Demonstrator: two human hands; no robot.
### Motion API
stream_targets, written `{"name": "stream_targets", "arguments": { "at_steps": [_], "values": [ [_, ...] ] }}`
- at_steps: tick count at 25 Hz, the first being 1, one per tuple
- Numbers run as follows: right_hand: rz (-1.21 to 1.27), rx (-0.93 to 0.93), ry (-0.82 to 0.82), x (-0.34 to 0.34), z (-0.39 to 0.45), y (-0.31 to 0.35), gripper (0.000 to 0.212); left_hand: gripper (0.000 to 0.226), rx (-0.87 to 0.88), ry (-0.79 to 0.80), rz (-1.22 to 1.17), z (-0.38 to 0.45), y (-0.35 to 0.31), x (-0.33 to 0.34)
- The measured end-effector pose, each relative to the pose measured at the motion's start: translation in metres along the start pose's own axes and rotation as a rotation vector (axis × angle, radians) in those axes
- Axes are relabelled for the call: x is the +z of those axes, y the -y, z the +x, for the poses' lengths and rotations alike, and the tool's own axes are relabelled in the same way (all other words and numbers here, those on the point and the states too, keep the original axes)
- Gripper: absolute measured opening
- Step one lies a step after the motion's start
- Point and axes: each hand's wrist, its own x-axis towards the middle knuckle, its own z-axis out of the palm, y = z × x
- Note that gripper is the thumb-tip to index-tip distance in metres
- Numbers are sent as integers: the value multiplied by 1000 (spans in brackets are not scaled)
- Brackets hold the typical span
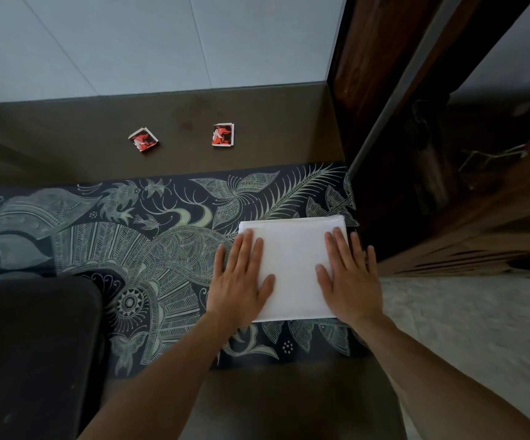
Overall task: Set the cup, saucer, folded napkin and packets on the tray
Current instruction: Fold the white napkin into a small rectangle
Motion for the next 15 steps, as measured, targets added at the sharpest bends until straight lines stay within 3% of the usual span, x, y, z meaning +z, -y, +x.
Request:
{"name": "stream_targets", "arguments": {
  "at_steps": [7,11,15],
  "values": [
    [-46,-72,-36,-38,32,0,67,63,54,-80,-85,37,21,-33],
    [-68,-209,165,-64,85,-5,61,62,-2,138,-190,79,29,-61],
    [-77,-197,319,-78,113,-4,59,57,23,321,-68,113,33,-84]
  ]
}}
